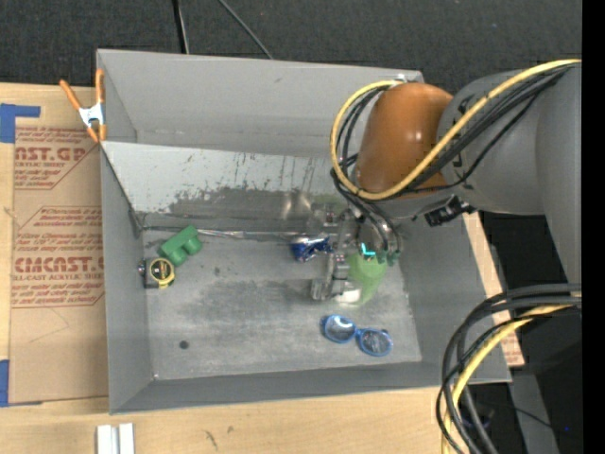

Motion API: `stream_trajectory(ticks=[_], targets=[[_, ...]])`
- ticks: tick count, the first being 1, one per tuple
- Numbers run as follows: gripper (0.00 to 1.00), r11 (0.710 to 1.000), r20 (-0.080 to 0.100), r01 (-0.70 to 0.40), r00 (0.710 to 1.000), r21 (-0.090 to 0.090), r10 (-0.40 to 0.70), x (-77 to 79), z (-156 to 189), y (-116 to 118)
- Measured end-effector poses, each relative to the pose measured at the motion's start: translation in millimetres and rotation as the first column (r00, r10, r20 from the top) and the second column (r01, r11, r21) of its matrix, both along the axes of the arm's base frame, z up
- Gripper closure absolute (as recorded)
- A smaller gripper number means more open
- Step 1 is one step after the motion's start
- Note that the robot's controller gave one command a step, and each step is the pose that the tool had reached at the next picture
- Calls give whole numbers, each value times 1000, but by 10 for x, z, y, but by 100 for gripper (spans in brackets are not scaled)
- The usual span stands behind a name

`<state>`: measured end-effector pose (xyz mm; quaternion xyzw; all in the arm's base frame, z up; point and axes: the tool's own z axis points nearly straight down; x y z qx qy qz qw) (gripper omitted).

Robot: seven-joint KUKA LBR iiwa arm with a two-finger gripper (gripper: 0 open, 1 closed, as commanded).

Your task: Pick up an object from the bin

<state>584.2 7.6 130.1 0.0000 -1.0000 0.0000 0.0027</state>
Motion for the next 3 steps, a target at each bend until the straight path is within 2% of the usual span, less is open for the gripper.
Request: stream_trajectory(ticks=[1,2,3], targets=[[0,997,4,80,997,-1,-80,-107,-635,-474],[100,997,6,76,997,0,-76,-95,-608,-454],[100,994,14,112,994,1,-113,-357,795,-340]])
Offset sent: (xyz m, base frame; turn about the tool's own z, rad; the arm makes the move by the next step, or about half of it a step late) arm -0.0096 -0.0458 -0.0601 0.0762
